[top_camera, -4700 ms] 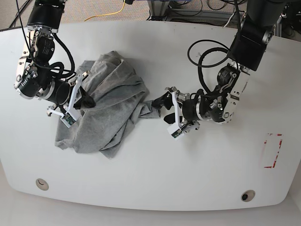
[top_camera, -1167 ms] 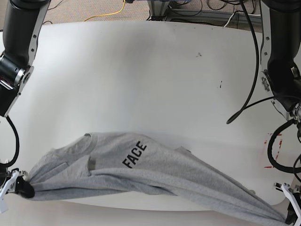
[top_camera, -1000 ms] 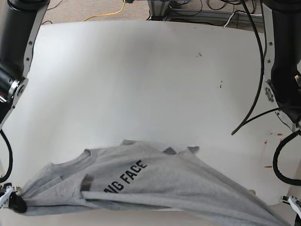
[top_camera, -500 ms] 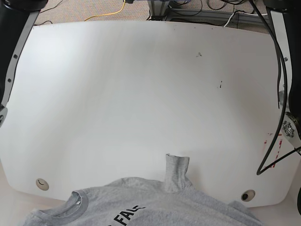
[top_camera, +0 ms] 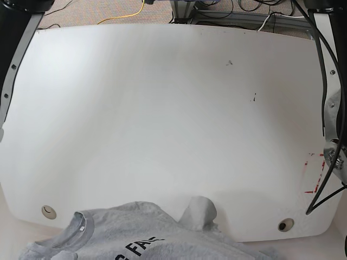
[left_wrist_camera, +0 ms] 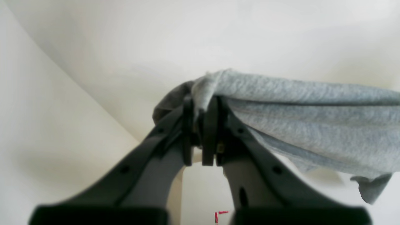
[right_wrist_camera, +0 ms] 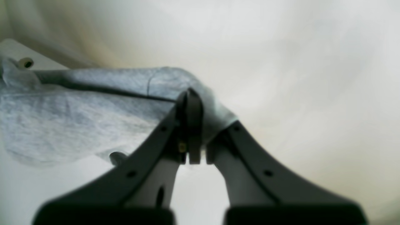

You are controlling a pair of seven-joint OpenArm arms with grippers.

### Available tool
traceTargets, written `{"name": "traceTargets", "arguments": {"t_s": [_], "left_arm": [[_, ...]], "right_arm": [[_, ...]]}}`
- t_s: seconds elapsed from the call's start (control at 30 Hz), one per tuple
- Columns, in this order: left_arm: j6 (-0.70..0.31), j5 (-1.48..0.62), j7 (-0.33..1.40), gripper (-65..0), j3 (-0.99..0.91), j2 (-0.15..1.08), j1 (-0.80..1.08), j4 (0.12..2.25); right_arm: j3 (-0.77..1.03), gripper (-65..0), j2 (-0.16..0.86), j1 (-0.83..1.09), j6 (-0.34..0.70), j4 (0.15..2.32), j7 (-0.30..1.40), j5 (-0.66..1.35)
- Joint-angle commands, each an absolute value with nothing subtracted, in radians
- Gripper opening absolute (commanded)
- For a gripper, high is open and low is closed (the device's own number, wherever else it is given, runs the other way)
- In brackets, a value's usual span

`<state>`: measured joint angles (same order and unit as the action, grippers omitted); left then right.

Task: Layout the t-shirt on the table in an organized manner, then fold the t-shirt properly
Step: 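Lift the shirt with both grippers and swing it away from the robot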

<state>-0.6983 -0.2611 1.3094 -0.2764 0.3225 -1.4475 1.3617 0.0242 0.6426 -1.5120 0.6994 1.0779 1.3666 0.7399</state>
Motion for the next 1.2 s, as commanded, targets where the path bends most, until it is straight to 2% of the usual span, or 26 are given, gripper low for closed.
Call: {"name": "traceTargets", "arguments": {"t_s": [0.0, 0.5, 0.77, 1.17], "left_arm": [[-0.698, -0.269, 1.259, -64.6, -0.274, 0.323, -1.488, 1.368], [-0.698, -0.266, 1.248, -64.6, -0.275, 0.332, -1.488, 1.362], [-0.698, -0.272, 1.239, -64.6, -0.282, 0.390, -1.458, 1.326], [-0.698, -0.271, 1.239, -64.6, -0.332, 0.404, -1.414, 1.328]], "right_arm": [[0.025, -65.0, 0.648, -1.554, 0.698, 1.089, 1.339, 0.753], [0.025, -65.0, 0.653, -1.559, 0.698, 1.089, 1.336, 0.746], [0.025, -65.0, 0.685, -1.559, 0.698, 1.089, 1.336, 0.746], [0.028, -65.0, 0.740, -1.547, 0.698, 1.089, 1.336, 0.748]]}}
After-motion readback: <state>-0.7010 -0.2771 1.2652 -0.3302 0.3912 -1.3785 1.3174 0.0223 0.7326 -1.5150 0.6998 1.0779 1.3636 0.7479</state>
